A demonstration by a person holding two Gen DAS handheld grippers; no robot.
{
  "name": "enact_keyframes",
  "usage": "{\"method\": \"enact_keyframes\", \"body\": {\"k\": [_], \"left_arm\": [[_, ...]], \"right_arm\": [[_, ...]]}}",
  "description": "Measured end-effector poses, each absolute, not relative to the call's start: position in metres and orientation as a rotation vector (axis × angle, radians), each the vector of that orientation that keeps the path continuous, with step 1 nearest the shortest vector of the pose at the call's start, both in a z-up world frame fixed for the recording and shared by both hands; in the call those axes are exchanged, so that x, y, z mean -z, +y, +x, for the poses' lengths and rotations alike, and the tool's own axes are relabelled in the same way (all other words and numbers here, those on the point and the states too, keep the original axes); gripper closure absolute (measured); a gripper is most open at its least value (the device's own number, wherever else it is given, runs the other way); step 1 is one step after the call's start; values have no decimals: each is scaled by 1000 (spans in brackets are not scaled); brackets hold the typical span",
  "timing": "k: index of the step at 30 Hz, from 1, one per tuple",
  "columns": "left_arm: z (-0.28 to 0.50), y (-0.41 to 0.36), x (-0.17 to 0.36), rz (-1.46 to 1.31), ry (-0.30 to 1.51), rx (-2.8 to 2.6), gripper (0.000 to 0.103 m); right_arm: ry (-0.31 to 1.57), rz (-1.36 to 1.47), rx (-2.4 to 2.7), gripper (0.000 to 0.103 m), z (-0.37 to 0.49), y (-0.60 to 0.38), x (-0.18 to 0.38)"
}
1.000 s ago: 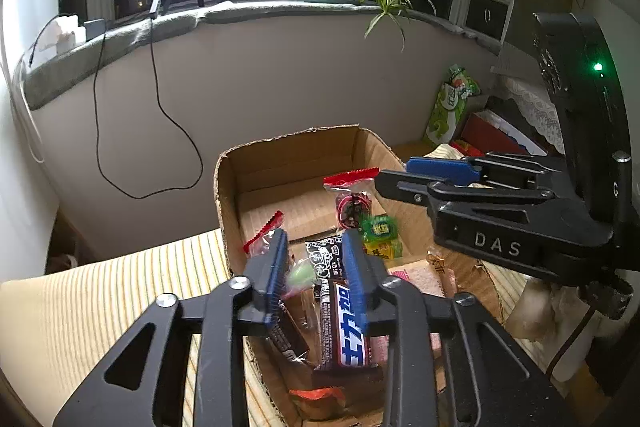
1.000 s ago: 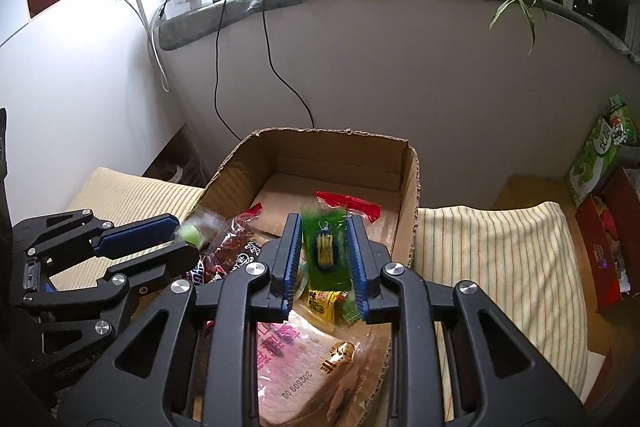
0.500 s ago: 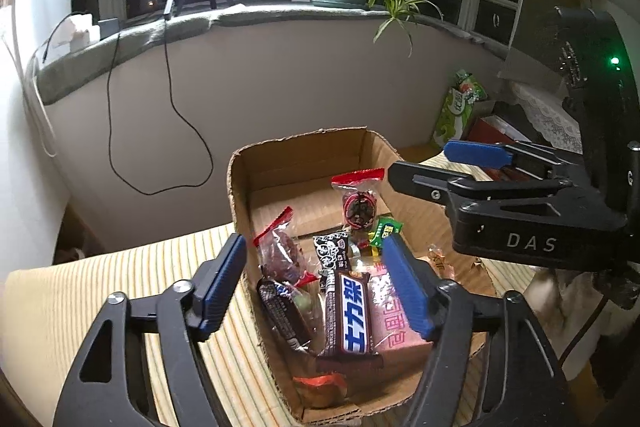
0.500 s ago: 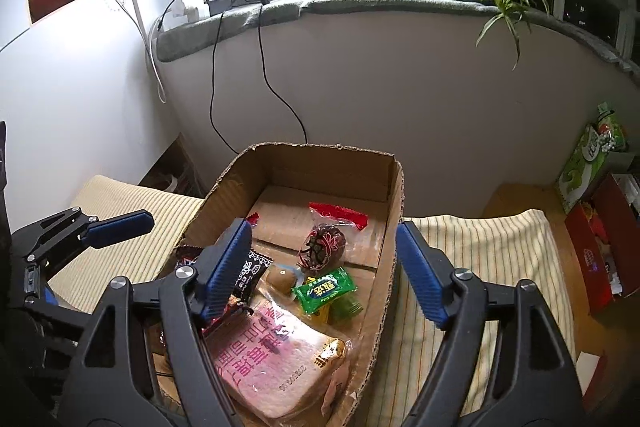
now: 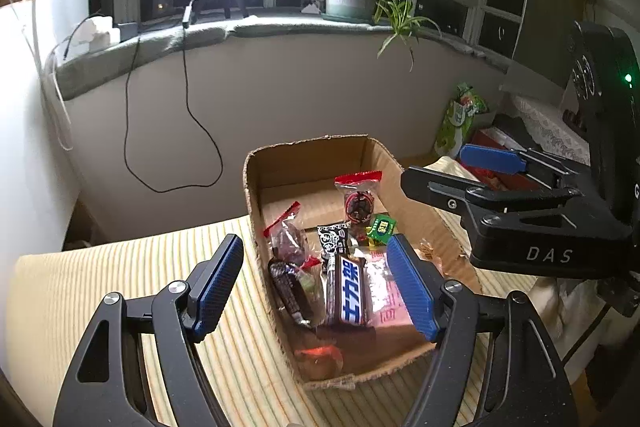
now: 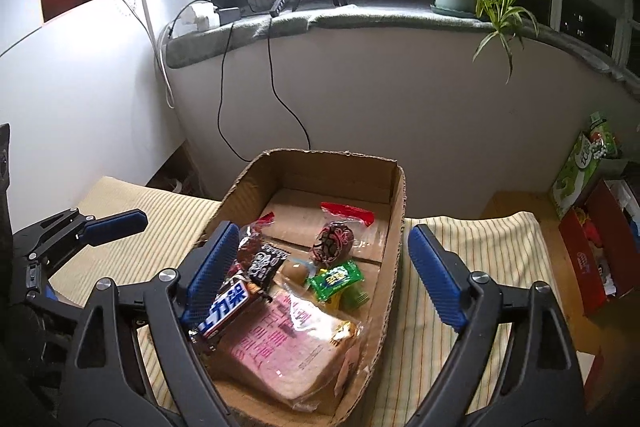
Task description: Organize snacks
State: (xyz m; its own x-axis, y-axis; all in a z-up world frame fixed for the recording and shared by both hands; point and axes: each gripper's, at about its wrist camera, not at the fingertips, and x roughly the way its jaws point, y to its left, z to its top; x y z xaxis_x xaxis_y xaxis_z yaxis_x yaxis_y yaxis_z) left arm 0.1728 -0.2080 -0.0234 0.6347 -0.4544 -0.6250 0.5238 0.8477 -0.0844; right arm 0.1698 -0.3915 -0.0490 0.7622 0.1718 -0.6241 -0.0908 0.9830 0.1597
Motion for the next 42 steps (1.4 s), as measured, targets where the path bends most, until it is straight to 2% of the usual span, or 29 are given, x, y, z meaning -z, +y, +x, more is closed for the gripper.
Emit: {"method": "enact_keyframes", "body": {"k": [11, 13, 15, 17, 42], "left_arm": [[133, -179, 9, 87, 626, 518, 28], [126, -174, 8, 81, 617, 506, 23], [118, -169, 7, 76, 610, 497, 22], [112, -164, 8, 74, 607, 482, 22], [75, -140, 7, 68, 566, 429, 22]], "right_arm": [[640, 130, -147, 14, 130, -382, 34], [636, 133, -149, 14, 121, -380, 32], [631, 124, -144, 5, 113, -377, 31], [618, 114, -140, 1, 105, -375, 30], [616, 93, -118, 0, 64, -365, 33]]}}
